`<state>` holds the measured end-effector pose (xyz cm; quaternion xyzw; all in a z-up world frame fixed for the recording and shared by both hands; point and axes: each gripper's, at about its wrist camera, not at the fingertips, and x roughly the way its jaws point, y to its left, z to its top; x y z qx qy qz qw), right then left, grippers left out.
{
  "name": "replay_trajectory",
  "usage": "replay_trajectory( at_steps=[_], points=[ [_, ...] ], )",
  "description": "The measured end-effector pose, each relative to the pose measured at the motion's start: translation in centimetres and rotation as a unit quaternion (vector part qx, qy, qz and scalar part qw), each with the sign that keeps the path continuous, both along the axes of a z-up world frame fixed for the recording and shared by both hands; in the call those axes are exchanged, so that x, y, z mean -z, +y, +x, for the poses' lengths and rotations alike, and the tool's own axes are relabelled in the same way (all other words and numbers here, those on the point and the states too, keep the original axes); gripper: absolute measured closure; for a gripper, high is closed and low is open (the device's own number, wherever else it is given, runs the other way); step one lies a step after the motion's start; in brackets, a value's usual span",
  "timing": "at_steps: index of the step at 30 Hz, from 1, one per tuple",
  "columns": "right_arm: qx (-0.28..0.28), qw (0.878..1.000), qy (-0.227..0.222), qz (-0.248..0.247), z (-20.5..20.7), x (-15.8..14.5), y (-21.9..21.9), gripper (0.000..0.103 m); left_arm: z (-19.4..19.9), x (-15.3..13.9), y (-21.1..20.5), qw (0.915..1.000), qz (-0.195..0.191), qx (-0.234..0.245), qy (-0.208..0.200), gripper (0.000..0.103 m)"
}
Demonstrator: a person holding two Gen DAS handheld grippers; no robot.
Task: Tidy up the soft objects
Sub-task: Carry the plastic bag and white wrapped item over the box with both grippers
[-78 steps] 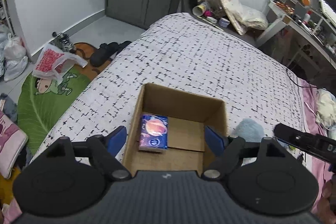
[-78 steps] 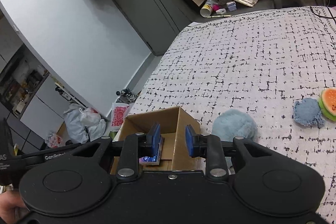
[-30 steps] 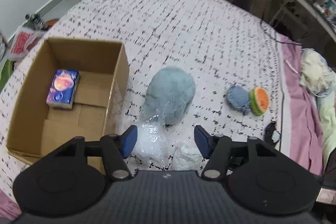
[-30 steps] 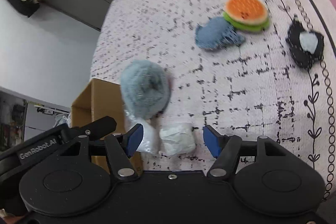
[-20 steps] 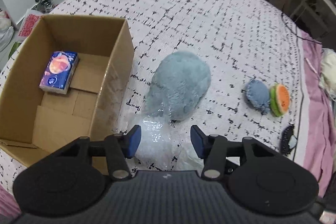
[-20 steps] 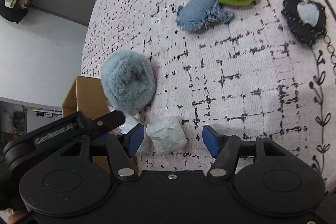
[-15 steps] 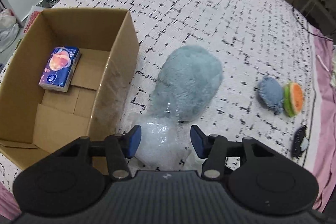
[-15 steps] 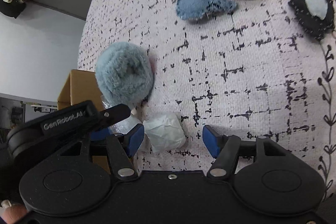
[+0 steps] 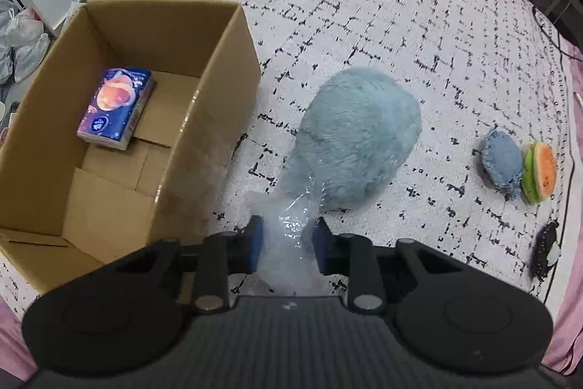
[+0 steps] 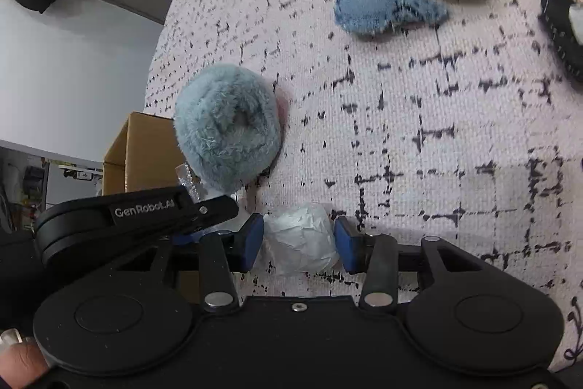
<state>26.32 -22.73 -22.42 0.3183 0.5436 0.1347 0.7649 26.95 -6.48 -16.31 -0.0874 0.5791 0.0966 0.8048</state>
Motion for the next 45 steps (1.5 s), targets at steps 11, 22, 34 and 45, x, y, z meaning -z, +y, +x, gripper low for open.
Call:
replay_trajectory(
  at_steps=[11,22,34,45],
  points=[
    [0.001,0.998,-0.055,0.016,-1.5,-3.3,-1.2,0.061,-2.6,-5.1,0.6,0.9973,-0.014,0.019,-0.069,0.078],
    [-0.019,0.986,-0.164,0.036,-2.4,-8.6,0.6,0.061,-5.0,-11.1,4.7,0.9889,-0.042,0.017,-0.141,0.078],
    [-0.053,0.971,-0.230,0.034,-2.7,-11.4,5.4,0.061,-6.4,-11.8,13.0,0.9828,-0.055,-0.054,-0.168,0.078],
    [-0.096,0.966,-0.238,0.004,-0.3,-12.8,11.2,0.061,-5.8,-9.8,17.6,0.9784,-0.084,-0.089,-0.166,0.078]
  ],
)
